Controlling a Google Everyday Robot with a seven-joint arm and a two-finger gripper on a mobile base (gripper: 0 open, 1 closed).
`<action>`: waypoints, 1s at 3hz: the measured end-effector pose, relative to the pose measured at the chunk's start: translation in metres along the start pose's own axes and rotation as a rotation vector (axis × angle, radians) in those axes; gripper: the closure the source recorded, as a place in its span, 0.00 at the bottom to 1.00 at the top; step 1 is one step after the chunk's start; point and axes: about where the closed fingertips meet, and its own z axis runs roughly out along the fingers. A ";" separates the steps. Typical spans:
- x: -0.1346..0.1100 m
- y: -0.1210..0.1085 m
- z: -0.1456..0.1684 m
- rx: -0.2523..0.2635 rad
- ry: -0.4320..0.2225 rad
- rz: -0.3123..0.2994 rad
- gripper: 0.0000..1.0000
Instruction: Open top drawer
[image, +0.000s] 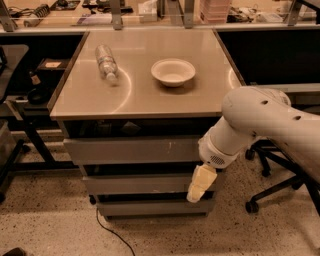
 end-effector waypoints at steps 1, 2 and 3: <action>-0.004 -0.017 0.008 0.031 -0.007 -0.005 0.00; -0.005 -0.033 0.016 0.050 -0.009 -0.009 0.00; -0.003 -0.051 0.023 0.066 -0.005 -0.011 0.00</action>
Offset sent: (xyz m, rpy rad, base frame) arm 0.0552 -0.0028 -0.0246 -0.0106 -0.0742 -0.0148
